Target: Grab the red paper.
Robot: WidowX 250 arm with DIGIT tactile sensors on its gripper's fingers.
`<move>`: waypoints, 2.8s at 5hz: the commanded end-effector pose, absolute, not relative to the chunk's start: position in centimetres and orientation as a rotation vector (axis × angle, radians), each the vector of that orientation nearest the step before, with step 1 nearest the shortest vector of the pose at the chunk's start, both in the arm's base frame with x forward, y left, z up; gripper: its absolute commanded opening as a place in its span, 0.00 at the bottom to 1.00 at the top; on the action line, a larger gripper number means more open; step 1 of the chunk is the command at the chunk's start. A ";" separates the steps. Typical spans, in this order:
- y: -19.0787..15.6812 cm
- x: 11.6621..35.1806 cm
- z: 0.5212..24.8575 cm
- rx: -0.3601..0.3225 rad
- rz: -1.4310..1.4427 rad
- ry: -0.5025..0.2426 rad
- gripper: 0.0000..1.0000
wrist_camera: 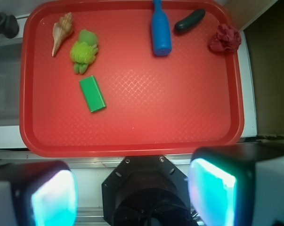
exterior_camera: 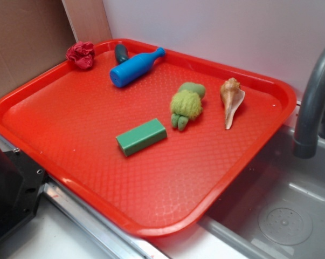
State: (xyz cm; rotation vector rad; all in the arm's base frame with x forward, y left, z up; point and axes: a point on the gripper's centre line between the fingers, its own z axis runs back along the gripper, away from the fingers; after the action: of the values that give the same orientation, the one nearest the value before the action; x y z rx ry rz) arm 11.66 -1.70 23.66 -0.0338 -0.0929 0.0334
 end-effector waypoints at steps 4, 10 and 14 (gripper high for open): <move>5.7 22.0 13.7 0.120 0.527 -0.265 1.00; 8.7 23.1 9.2 0.136 0.854 -0.256 1.00; 13.3 26.5 6.8 0.126 0.927 -0.332 1.00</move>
State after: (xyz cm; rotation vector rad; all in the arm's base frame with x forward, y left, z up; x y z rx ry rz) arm 26.41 11.73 5.11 0.1233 -0.2765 0.8970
